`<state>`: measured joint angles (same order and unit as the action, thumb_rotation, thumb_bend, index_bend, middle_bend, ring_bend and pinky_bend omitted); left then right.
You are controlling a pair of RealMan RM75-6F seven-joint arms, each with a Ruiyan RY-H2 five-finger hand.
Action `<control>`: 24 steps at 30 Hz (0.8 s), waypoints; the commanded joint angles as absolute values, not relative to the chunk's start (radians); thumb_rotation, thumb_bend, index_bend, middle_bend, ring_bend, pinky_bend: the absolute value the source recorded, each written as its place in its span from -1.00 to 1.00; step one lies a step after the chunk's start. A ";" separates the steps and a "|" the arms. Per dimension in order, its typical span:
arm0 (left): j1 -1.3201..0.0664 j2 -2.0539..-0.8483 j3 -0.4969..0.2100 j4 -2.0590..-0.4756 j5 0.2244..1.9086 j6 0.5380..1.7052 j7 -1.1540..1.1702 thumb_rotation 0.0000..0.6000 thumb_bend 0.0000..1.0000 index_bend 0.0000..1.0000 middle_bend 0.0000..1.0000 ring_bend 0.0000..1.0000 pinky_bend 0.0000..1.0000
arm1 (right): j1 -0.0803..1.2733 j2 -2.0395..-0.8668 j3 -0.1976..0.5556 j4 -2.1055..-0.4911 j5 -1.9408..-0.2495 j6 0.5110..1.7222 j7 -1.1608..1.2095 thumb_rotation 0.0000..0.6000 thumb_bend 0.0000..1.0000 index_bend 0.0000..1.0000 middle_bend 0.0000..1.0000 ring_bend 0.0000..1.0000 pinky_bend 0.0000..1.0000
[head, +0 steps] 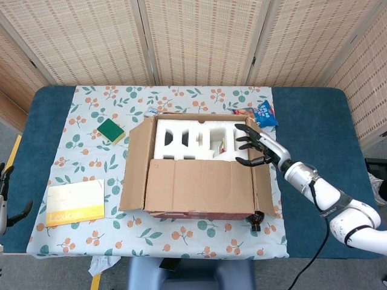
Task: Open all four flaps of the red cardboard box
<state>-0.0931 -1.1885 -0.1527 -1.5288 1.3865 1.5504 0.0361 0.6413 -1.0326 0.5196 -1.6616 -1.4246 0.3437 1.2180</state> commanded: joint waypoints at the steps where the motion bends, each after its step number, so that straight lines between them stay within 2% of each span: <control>1: -0.092 -1.188 -0.153 -1.528 1.385 1.549 0.030 1.00 -0.31 -1.00 -1.00 -1.00 -1.00 | 0.678 -1.074 0.485 -1.618 -1.478 0.338 1.285 1.00 -0.27 -1.00 -1.00 -0.72 -0.56; 13: -0.093 -1.189 -0.155 -1.527 1.375 1.545 0.040 1.00 -0.31 -1.00 -1.00 -1.00 -1.00 | 0.775 -1.076 0.312 -1.552 -1.665 0.467 1.551 1.00 -0.27 -1.00 -1.00 -0.72 -0.52; 24: -0.094 -1.190 -0.157 -1.528 1.374 1.546 0.042 1.00 -0.31 -1.00 -1.00 -1.00 -1.00 | 0.841 -1.038 0.145 -1.537 -1.759 0.638 1.693 1.00 -0.27 -1.00 -1.00 -0.73 -0.38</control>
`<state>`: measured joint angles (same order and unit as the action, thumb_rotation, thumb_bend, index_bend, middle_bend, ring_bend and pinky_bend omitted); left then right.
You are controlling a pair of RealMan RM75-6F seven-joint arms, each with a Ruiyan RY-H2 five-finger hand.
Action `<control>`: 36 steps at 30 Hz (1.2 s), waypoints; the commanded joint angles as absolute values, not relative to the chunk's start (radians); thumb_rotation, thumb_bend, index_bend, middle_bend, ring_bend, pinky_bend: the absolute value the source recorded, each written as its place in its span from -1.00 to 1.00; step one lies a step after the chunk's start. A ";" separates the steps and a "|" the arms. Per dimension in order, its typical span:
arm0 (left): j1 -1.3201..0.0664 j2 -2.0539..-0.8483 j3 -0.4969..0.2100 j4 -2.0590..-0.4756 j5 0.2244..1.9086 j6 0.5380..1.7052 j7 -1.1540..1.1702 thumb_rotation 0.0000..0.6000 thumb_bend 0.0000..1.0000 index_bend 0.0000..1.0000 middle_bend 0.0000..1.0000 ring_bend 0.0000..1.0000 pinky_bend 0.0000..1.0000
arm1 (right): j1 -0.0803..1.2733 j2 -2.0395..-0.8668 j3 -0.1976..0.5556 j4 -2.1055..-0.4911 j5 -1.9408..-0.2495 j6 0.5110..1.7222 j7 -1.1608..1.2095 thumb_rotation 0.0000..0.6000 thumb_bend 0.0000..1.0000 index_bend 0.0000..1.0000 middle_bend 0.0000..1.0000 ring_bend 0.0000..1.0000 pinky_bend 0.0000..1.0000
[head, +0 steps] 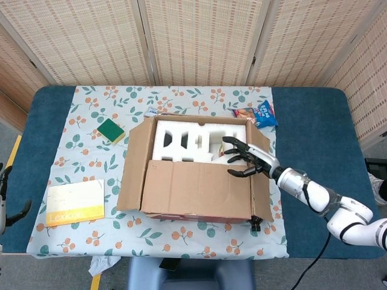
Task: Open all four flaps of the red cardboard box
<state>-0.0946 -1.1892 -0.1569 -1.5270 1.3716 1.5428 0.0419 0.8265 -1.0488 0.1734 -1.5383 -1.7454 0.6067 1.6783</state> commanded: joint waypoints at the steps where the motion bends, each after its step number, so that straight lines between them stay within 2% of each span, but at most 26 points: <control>1: -0.094 -1.191 -0.157 -1.527 1.374 1.546 0.042 1.00 -0.31 -1.00 -1.00 -1.00 -1.00 | 0.846 -1.035 0.134 -1.537 -1.760 0.654 1.698 1.00 -0.27 -1.00 -1.00 -0.73 -0.37; 13: -0.101 -1.193 -0.158 -1.524 1.367 1.533 0.052 1.00 -0.31 -1.00 -1.00 -1.00 -1.00 | 0.877 -1.007 0.047 -1.534 -1.749 0.756 1.737 1.00 -0.27 -1.00 -1.00 -0.73 -0.36; 22: -0.102 -1.194 -0.155 -1.527 1.374 1.535 0.056 1.00 -0.31 -1.00 -1.00 -1.00 -1.00 | 0.883 -0.953 0.021 -1.580 -1.738 0.829 1.730 1.00 -0.27 -1.00 -1.00 -0.74 -0.36; 28: -0.103 -1.195 -0.151 -1.528 1.380 1.535 0.060 1.00 -0.31 -1.00 -1.00 -1.00 -1.00 | 0.876 -0.879 0.021 -1.669 -1.728 0.881 1.685 1.00 -0.27 -1.00 -1.00 -0.77 -0.36; 36: -0.101 -1.195 -0.146 -1.534 1.397 1.546 0.061 1.00 -0.31 -1.00 -1.00 -1.00 -1.00 | 0.844 -0.717 0.046 -1.878 -1.680 0.924 1.524 1.00 -0.27 -1.00 -1.00 -0.78 -0.36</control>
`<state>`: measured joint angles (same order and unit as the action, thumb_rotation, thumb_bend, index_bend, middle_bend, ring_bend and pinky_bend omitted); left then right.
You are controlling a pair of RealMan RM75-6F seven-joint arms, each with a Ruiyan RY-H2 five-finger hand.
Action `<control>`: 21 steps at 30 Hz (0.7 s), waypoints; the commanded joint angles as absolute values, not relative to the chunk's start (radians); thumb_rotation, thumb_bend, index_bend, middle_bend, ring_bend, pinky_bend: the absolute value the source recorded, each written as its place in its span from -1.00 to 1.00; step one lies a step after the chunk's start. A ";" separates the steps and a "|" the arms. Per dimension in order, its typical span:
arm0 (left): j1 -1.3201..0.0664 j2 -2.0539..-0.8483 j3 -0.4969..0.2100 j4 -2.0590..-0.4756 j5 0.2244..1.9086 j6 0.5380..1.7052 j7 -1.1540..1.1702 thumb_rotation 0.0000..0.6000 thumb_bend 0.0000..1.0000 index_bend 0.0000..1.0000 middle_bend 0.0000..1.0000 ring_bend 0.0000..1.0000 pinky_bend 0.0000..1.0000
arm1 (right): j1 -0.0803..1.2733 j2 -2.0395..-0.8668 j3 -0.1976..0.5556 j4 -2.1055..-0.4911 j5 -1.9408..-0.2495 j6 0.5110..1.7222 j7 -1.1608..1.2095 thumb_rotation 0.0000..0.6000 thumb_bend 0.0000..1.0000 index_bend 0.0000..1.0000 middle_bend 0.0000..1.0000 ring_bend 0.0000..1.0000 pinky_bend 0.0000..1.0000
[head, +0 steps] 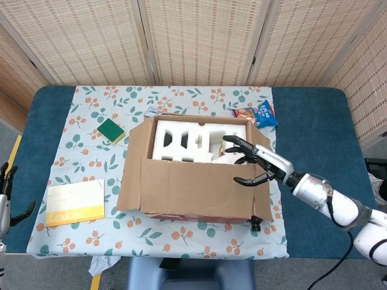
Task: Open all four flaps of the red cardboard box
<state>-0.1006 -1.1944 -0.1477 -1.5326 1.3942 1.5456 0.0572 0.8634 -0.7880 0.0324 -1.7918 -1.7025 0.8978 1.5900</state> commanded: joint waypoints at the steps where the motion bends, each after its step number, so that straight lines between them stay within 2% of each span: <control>1: -0.102 -1.195 -0.144 -1.537 1.401 1.546 0.063 1.00 -0.31 -1.00 -1.00 -1.00 -1.00 | 0.835 -0.692 0.048 -1.912 -1.677 0.935 1.500 1.00 -0.27 -1.00 -1.00 -0.79 -0.36; 11: -0.093 -1.190 -0.136 -1.560 1.424 1.569 0.062 1.00 -0.31 -1.00 -1.00 -1.00 -1.00 | 0.736 -0.514 0.046 -2.186 -1.705 1.007 1.298 1.00 -0.27 -1.00 -1.00 -0.84 -0.34; 17: -0.090 -1.186 -0.127 -1.571 1.449 1.581 0.063 1.00 -0.31 -1.00 -1.00 -1.00 -1.00 | 0.658 -0.470 0.008 -2.297 -1.796 1.036 1.185 1.00 -0.27 -1.00 -1.00 -0.85 -0.34; 21: -0.087 -1.184 -0.121 -1.575 1.466 1.591 0.062 1.00 -0.31 -1.00 -1.00 -1.00 -1.00 | 0.610 -0.477 -0.043 -2.333 -1.877 1.013 1.130 1.00 -0.27 -1.00 -1.00 -0.85 -0.32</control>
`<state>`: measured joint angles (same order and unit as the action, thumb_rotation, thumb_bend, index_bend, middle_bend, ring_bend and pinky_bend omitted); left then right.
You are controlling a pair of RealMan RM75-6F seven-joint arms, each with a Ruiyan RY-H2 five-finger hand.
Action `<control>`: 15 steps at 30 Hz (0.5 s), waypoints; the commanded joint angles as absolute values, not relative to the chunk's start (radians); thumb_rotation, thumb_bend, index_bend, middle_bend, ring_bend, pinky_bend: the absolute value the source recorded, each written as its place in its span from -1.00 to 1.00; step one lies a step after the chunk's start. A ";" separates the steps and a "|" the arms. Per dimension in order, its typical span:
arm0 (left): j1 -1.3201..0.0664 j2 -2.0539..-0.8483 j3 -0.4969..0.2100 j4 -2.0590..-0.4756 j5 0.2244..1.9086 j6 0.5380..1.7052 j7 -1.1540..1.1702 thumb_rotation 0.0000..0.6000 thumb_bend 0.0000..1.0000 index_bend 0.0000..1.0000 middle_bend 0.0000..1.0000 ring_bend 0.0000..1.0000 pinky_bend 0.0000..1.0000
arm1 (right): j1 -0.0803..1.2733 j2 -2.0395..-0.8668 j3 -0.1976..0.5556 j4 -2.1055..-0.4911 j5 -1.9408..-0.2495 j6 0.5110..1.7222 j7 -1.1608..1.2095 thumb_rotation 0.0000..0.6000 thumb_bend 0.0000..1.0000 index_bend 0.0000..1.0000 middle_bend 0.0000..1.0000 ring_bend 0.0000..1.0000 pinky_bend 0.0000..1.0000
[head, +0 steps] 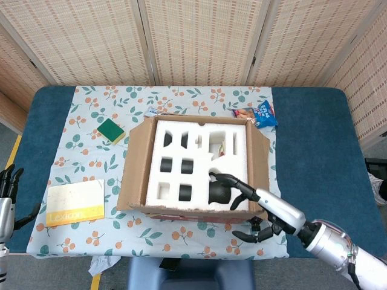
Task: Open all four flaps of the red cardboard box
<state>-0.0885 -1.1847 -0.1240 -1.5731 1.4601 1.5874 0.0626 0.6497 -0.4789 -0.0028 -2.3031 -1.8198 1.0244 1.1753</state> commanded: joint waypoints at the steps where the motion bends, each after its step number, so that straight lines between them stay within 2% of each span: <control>1: -0.086 -1.183 -0.119 -1.578 1.470 1.594 0.060 1.00 -0.31 -1.00 -1.00 -1.00 -1.00 | 0.596 -0.484 -0.056 -2.336 -1.897 1.008 1.103 1.00 -0.27 -1.00 -1.00 -0.85 -0.32; 8: -0.079 -1.183 -0.110 -1.581 1.502 1.617 0.063 1.00 -0.31 -1.00 -1.00 -1.00 -1.00 | 0.514 -0.528 -0.106 -2.330 -1.974 1.058 0.971 1.00 -0.27 -1.00 -1.00 -0.85 -0.31; 11: -0.079 -1.184 -0.108 -1.581 1.505 1.616 0.069 1.00 -0.31 -1.00 -1.00 -1.00 -1.00 | 0.474 -0.541 -0.088 -2.299 -1.940 1.113 0.835 1.00 -0.27 -1.00 -1.00 -0.85 -0.35; 15: -0.082 -1.185 -0.108 -1.581 1.501 1.608 0.077 1.00 -0.31 -1.00 -1.00 -1.00 -1.00 | 0.418 -0.617 -0.039 -2.238 -1.826 1.188 0.597 1.00 -0.27 -1.00 -1.00 -0.87 -0.51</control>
